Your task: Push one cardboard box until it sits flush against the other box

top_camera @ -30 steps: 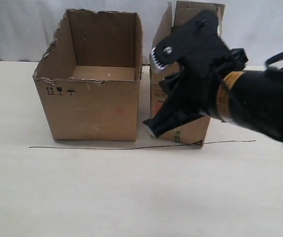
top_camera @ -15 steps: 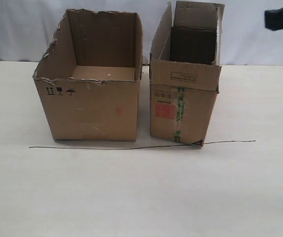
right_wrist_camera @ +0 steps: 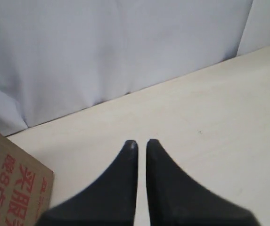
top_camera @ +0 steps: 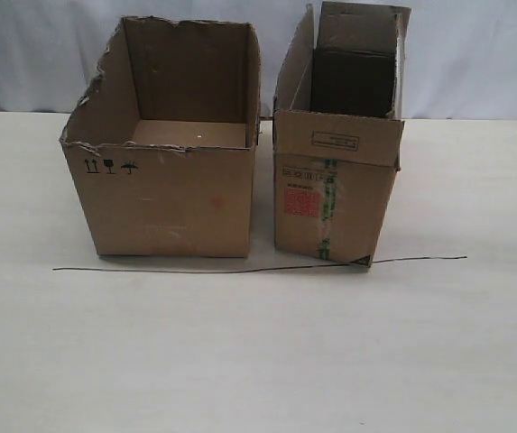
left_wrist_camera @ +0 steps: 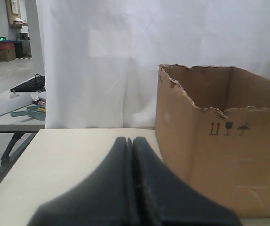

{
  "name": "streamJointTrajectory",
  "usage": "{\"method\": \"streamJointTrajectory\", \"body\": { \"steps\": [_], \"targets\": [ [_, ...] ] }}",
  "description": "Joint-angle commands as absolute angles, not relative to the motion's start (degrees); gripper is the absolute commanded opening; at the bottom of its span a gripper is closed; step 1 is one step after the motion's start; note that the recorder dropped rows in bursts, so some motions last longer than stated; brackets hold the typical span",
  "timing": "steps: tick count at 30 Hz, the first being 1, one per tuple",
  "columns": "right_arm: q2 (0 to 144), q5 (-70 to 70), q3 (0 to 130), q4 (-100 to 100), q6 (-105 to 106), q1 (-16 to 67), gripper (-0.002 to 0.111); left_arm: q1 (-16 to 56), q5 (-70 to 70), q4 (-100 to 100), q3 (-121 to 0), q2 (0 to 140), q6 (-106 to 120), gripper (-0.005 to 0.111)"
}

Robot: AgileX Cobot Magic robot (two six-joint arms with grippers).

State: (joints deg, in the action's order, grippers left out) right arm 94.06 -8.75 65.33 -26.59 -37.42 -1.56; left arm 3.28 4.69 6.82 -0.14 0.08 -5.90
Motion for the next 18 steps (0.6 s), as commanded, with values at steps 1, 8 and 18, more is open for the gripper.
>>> {"method": "streamJointTrajectory", "body": {
  "steps": [1, 8, 18],
  "targets": [
    [101.7, -8.4, 70.2, -22.9, -36.6, -2.0, 0.005, 3.1, 3.9, 6.8, 0.0, 0.0, -6.1, 0.0],
    [105.0, -10.0, 76.0, -22.9, -30.7, -2.6, 0.005, 3.1, 3.9, 6.8, 0.0, 0.0, -6.1, 0.0],
    [103.5, -7.6, 78.3, -3.7, -28.2, -11.9, 0.005, 3.1, 4.0, 7.0, 0.0, 0.0, -6.1, 0.0]
  ]
}}
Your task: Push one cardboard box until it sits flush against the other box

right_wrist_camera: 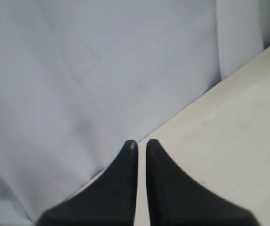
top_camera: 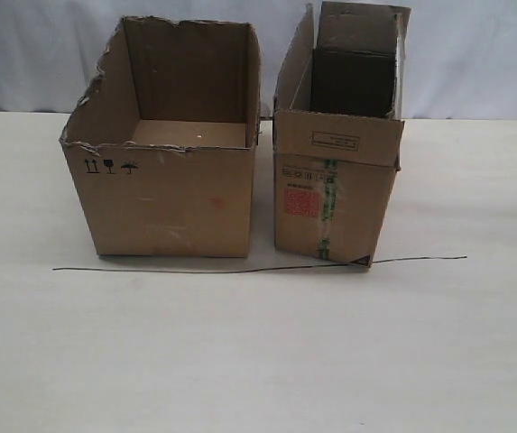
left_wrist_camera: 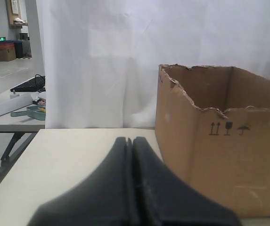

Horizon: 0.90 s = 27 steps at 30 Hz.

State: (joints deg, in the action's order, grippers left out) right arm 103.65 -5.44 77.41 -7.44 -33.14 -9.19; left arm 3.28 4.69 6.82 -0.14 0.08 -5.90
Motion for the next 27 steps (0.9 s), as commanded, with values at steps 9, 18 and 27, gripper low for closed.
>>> {"method": "streamJointTrajectory", "body": {
  "steps": [9, 18, 27],
  "targets": [
    [112.4, -41.2, 93.3, 5.6, 8.8, -14.0, 0.005, 3.1, 4.0, 6.9, 0.0, 0.0, -6.1, 0.0],
    [117.2, -50.1, 96.2, 47.7, 31.9, -15.8, 0.005, 3.1, 4.0, 6.9, 0.0, 0.0, -6.1, 0.0],
    [126.5, -58.1, 94.4, 65.4, 37.3, -10.3, 0.005, 3.1, 4.0, 6.9, 0.0, 0.0, -6.1, 0.0]
  ]
}}
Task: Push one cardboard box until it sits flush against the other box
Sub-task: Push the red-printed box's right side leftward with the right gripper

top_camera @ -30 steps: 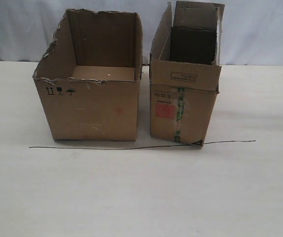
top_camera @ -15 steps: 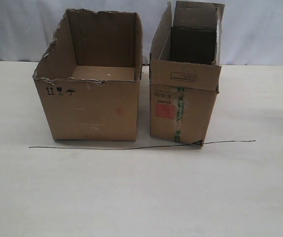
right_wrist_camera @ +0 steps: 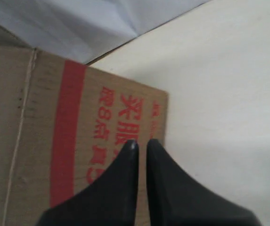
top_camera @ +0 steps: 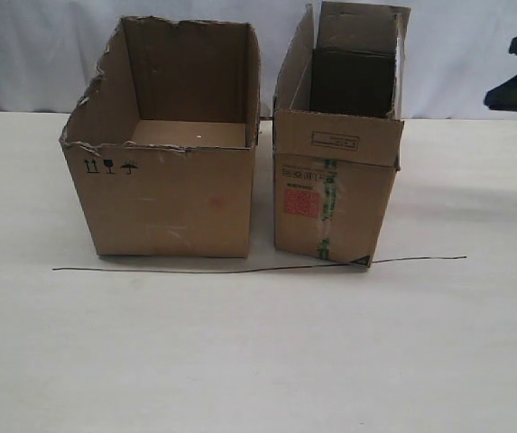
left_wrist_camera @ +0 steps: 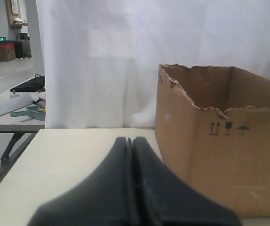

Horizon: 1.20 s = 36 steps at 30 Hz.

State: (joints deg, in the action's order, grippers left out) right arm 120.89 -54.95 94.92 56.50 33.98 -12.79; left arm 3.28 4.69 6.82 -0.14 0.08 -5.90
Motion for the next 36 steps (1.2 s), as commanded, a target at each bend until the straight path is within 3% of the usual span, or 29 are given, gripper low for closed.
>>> {"method": "streamJointTrajectory", "body": {
  "steps": [1, 8, 14, 36],
  "targets": [
    [127.5, -57.9, 94.4, 65.9, 37.3, -9.5, 0.005, 3.1, 4.1, 6.9, 0.0, 0.0, -6.1, 0.0],
    [131.8, -46.4, 94.6, 68.7, 40.4, -4.3, 0.005, 3.1, 4.0, 6.8, 0.0, 0.0, -6.1, 0.0],
    [135.5, -49.9, 94.6, 79.0, 47.3, -4.2, 0.005, 3.1, 4.0, 6.8, 0.0, 0.0, -6.1, 0.0],
    [138.3, -51.9, 99.2, 81.3, 46.2, 0.9, 0.005, 3.1, 3.9, 7.0, 0.0, 0.0, -6.1, 0.0]
  ]
}}
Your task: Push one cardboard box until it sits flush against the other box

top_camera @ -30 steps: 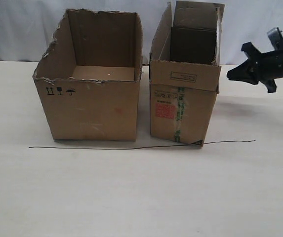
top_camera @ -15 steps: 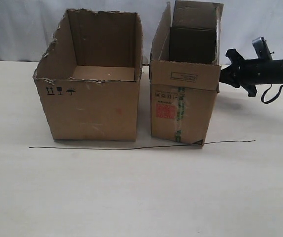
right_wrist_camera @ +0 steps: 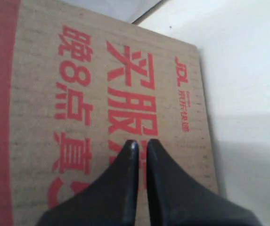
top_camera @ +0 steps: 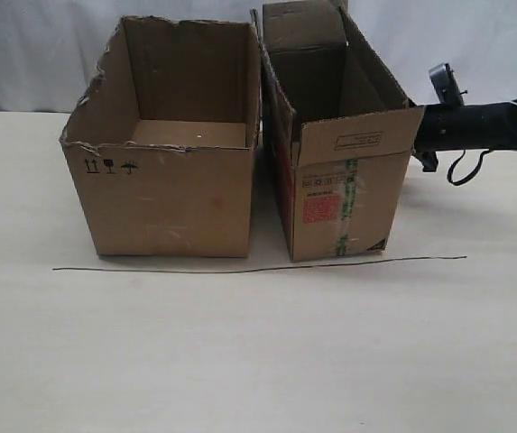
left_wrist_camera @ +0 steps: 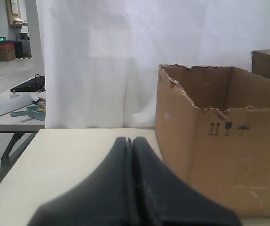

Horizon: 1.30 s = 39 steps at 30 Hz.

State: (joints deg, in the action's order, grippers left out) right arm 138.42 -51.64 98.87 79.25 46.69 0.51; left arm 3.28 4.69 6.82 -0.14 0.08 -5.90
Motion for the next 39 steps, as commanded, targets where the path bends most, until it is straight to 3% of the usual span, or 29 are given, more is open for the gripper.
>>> {"method": "streamJointTrajectory", "body": {
  "steps": [1, 8, 11, 28, 39],
  "targets": [
    [138.3, -51.9, 99.2, 81.7, 46.2, 0.9, 0.005, 3.1, 3.9, 7.0, 0.0, 0.0, -6.1, 0.0],
    [133.5, -57.1, 99.2, 64.9, 39.3, -6.7, 0.005, 3.1, 3.9, 7.0, 0.0, 0.0, -6.1, 0.0],
    [132.5, -69.9, 99.2, 63.3, 37.7, -10.7, 0.005, 3.1, 3.9, 7.0, 0.0, 0.0, -6.1, 0.0],
    [132.5, -70.0, 96.4, 68.2, 36.4, -0.5, 0.005, 3.1, 4.0, 6.8, 0.0, 0.0, -6.1, 0.0],
    [132.3, -68.8, 96.5, 68.1, 36.4, -0.3, 0.005, 3.1, 4.0, 6.8, 0.0, 0.0, -6.1, 0.0]
  ]
}}
